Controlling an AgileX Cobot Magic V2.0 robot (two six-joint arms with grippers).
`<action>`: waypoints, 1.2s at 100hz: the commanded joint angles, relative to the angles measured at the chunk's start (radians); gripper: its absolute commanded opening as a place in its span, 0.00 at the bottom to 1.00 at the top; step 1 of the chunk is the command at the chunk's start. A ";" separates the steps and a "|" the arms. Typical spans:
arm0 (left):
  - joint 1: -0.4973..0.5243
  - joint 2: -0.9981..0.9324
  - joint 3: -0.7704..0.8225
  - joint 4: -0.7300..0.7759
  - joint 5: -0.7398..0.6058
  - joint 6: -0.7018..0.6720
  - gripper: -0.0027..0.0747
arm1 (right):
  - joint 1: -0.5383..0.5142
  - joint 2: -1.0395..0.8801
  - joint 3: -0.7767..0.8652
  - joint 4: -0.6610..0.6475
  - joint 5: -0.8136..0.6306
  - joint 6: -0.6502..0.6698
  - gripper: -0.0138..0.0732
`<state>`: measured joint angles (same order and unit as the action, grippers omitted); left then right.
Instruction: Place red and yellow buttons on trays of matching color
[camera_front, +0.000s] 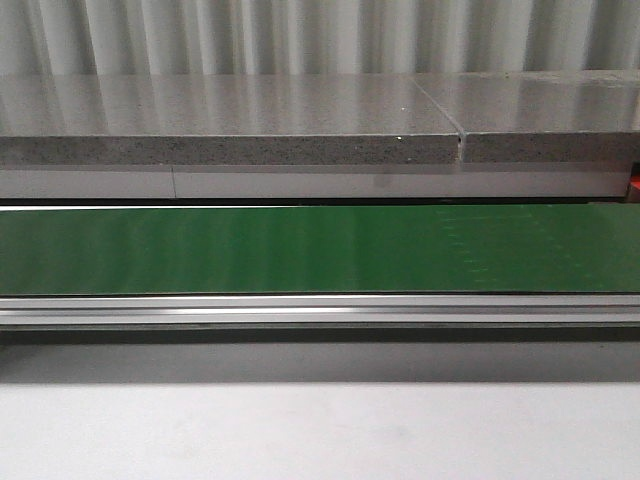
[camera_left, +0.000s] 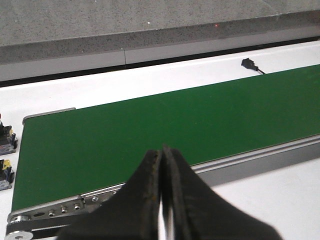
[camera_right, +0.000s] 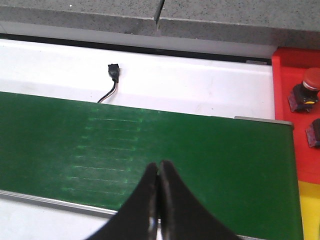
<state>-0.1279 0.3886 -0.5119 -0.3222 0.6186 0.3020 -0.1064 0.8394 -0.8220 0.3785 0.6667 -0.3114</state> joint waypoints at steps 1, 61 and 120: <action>-0.007 0.004 -0.025 -0.024 -0.042 0.001 0.14 | 0.002 -0.010 -0.025 0.010 -0.051 -0.009 0.08; 0.033 0.064 -0.058 0.180 -0.140 -0.395 0.88 | 0.002 -0.010 -0.025 0.010 -0.050 -0.009 0.08; 0.389 0.657 -0.316 0.192 -0.136 -0.610 0.88 | 0.002 -0.010 -0.025 0.010 -0.047 -0.009 0.08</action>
<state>0.2185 0.9787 -0.7673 -0.0809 0.5485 -0.2948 -0.1064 0.8394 -0.8220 0.3785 0.6709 -0.3129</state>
